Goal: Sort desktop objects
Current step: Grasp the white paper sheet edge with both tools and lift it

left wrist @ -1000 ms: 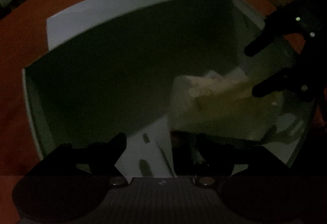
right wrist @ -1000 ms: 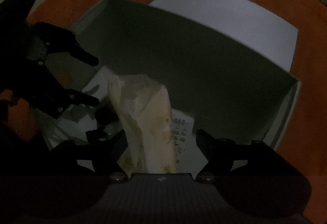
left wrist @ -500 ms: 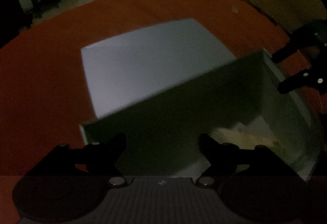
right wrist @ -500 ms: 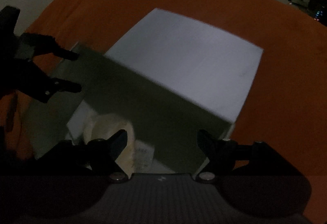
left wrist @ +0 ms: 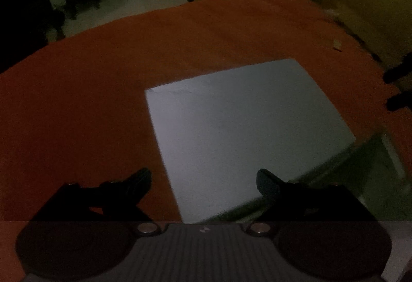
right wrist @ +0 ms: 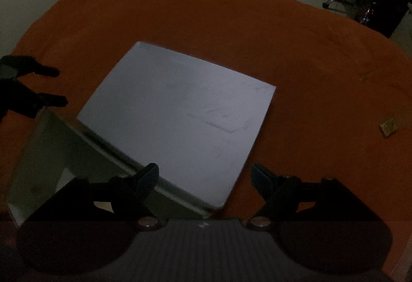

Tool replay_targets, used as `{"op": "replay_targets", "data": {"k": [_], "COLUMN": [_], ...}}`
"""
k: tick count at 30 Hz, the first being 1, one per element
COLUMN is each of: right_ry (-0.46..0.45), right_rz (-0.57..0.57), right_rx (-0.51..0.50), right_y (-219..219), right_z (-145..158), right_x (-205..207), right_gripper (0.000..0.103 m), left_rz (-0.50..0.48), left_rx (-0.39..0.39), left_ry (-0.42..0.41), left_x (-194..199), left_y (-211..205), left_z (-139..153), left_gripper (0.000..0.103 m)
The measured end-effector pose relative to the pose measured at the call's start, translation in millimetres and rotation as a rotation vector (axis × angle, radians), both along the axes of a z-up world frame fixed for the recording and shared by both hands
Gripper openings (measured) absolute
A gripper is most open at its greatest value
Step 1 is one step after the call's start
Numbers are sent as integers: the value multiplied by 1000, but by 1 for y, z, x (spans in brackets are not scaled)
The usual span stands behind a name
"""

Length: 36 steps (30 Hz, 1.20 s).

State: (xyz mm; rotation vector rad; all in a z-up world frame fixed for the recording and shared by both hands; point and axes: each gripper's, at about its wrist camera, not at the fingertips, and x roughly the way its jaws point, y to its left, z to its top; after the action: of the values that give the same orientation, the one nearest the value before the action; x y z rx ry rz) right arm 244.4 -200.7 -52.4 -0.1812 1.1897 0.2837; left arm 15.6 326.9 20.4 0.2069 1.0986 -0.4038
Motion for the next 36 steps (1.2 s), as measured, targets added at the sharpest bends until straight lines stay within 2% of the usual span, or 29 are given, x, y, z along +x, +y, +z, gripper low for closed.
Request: {"op": "replay_targets", "data": {"k": [3, 5, 9, 14, 19, 26, 30, 36], "right_ry": [18, 26, 50, 85, 135, 198, 238, 269], "right_rz": [-19, -60, -126, -204, -231, -297, -302, -299], "right_rx": [9, 0, 18, 31, 28, 82, 111, 143], "right_y": [-6, -11, -24, -42, -48, -55, -56, -58], "right_z": [-6, -10, -20, -46, -77, -113, -123, -132], "right_x": [16, 26, 48, 75, 93, 109, 107, 100], "right_gripper": [82, 86, 86, 86, 87, 87, 88, 99], "left_rz": [33, 53, 96, 138, 197, 193, 184, 158], "left_rx": [-22, -19, -32, -47, -87, -96, -98, -103], "left_ry": [27, 44, 75, 127, 172, 187, 235, 285], "left_x": [21, 34, 58, 89, 121, 147, 159, 189], "left_y": [0, -1, -6, -13, -22, -48, -62, -78], "left_z": [-15, -27, -49, -71, -93, -124, -136, -155], "left_gripper": [88, 89, 89, 91, 93, 94, 94, 96]}}
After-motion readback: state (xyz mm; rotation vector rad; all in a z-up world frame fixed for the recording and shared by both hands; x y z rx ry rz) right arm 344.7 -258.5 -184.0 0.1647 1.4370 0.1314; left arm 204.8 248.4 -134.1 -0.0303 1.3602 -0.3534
